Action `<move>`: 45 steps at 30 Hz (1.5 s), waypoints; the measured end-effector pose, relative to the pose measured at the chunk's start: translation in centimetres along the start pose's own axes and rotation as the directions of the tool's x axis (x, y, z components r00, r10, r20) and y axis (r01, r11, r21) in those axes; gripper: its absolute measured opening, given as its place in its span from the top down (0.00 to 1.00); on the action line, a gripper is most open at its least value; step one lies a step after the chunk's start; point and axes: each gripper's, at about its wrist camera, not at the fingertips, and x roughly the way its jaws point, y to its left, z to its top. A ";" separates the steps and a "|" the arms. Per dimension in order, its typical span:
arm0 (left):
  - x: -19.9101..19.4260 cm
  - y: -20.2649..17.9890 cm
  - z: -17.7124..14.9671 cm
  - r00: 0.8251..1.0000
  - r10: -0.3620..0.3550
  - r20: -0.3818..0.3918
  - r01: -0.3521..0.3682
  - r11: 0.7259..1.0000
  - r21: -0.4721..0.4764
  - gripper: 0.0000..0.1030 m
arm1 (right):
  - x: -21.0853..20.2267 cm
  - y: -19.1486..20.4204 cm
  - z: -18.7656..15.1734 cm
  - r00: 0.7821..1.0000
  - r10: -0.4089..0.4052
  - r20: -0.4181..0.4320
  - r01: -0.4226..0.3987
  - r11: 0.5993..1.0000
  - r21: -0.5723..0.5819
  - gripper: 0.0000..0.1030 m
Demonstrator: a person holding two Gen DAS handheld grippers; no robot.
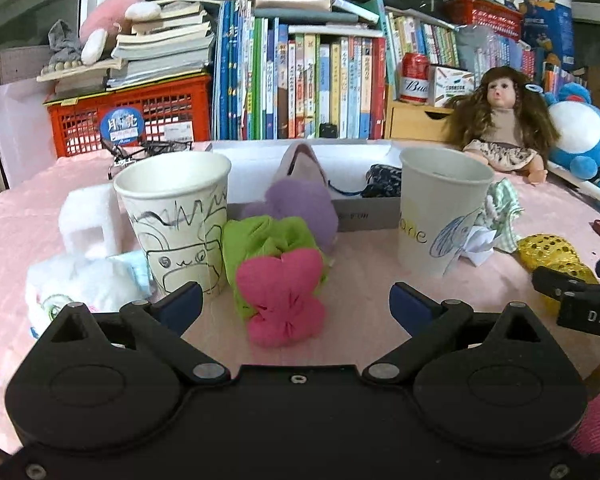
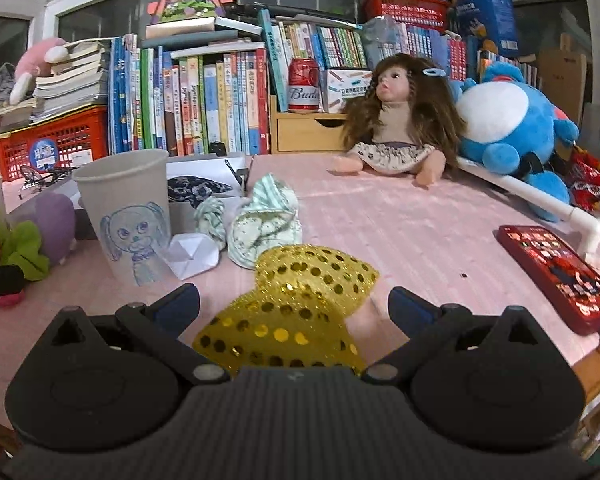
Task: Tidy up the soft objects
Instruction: 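Move the left tool to the pink-green plush while the right tool approaches the gold sequin pouch, then grasp the pink-green flower plush with the left tool while the right tool grasps the gold sequin pouch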
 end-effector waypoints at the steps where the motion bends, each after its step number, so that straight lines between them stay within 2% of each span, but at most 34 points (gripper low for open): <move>1: 0.2 -0.1 0.0 1.000 0.005 -0.003 -0.005 1.000 -0.004 0.05 | 0.0 -0.1 0.0 1.000 -0.003 -0.001 0.003 1.000 0.004 0.00; 20: 2.1 0.2 0.1 0.997 0.008 -0.072 -0.013 0.998 -0.066 0.31 | 0.3 0.2 -0.3 1.000 0.008 -0.023 -0.008 1.000 0.005 0.00; 26: 2.0 0.4 0.2 0.997 0.016 -0.076 -0.021 0.998 -0.066 0.44 | 0.3 0.5 -0.2 1.000 0.013 -0.026 -0.013 1.000 -0.005 0.03; 27: 2.1 0.4 0.2 0.997 0.016 -0.079 -0.021 0.998 -0.063 0.49 | 0.3 0.5 -0.2 1.000 0.015 -0.028 -0.015 1.000 -0.005 0.03; 28: 2.1 0.5 0.2 0.996 0.018 -0.084 -0.023 0.998 -0.062 0.54 | 0.3 0.5 -0.2 0.999 0.016 -0.030 -0.016 1.000 -0.005 0.04; 33: 1.9 0.8 0.3 0.996 0.013 -0.089 -0.021 0.997 -0.080 0.57 | 0.3 0.8 -0.3 0.999 0.018 -0.038 -0.018 1.000 -0.009 0.13; 38: 1.6 0.8 0.3 0.996 0.007 -0.091 -0.015 0.997 -0.082 0.58 | 0.1 0.9 -0.3 0.999 0.018 -0.037 -0.018 1.000 -0.014 0.30; 41: 1.2 0.8 0.3 0.996 -0.005 -0.092 -0.003 0.996 -0.087 0.58 | -0.2 1.0 -0.2 0.999 0.019 -0.028 -0.020 1.000 -0.015 0.37; 45: 0.6 0.6 0.5 0.996 -0.017 -0.086 0.010 0.997 -0.079 0.58 | -0.8 1.0 0.1 1.000 0.027 -0.008 -0.027 1.000 -0.014 0.41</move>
